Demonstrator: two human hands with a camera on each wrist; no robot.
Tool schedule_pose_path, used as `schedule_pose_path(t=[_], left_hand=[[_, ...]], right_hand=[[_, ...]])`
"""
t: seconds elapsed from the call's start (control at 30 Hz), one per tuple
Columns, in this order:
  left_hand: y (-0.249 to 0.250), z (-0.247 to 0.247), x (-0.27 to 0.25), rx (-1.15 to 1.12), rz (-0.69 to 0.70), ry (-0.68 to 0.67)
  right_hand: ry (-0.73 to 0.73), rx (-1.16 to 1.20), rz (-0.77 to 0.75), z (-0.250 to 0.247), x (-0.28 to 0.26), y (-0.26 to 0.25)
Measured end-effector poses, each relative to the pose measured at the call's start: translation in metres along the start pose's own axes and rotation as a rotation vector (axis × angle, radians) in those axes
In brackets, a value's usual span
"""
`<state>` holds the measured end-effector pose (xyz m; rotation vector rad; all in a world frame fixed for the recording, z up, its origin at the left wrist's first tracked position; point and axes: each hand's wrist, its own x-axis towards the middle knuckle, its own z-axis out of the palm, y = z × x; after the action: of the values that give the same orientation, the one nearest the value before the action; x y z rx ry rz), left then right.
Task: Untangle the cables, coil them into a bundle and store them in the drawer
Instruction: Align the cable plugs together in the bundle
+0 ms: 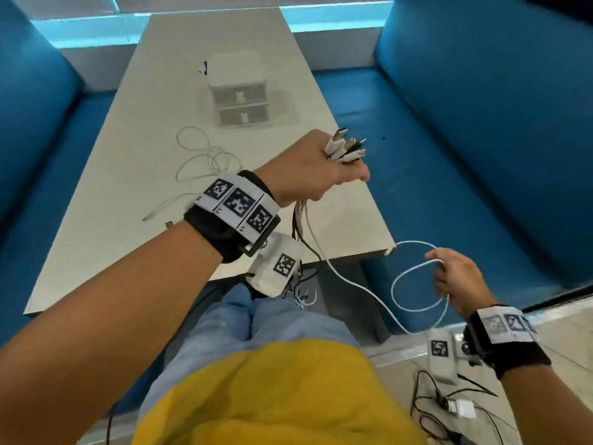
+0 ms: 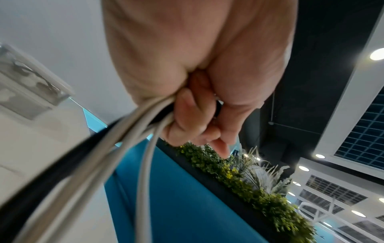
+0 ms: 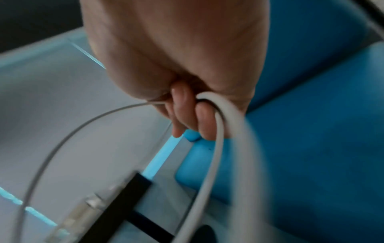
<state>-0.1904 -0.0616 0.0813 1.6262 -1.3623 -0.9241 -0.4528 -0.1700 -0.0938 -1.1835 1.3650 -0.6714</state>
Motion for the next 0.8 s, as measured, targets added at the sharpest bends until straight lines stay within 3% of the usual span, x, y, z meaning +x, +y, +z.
schedule_pose_path(t=[0.17, 0.27, 0.37, 0.43, 0.5, 0.63, 0.7, 0.8], left_hand=[[0.002, 0.03, 0.007, -0.021, -0.02, -0.082], [0.003, 0.044, 0.01, -0.033, -0.036, -0.114], [0.004, 0.051, 0.01, -0.031, -0.022, -0.146], [0.002, 0.055, 0.012, -0.068, -0.031, -0.166], [0.0, 0.062, 0.013, -0.076, -0.031, -0.173], [-0.003, 0.076, 0.017, -0.061, -0.027, -0.189], [-0.004, 0.084, 0.018, -0.082, -0.01, -0.184], [-0.007, 0.094, 0.02, -0.138, -0.006, -0.151]], right_hand=[[0.068, -0.237, 0.093, -0.011, 0.016, 0.055], [-0.078, -0.53, 0.199, -0.018, 0.019, 0.072], [-0.082, -0.602, 0.279, -0.019, 0.019, 0.072], [-0.065, -0.61, 0.196, -0.014, 0.023, 0.068], [-0.067, -0.465, 0.113, -0.006, 0.024, 0.055], [-0.315, -0.095, 0.01, 0.008, 0.005, 0.006], [-0.479, -0.12, -0.119, 0.011, -0.006, -0.014], [-0.623, -0.375, -0.245, 0.016, -0.022, -0.025]])
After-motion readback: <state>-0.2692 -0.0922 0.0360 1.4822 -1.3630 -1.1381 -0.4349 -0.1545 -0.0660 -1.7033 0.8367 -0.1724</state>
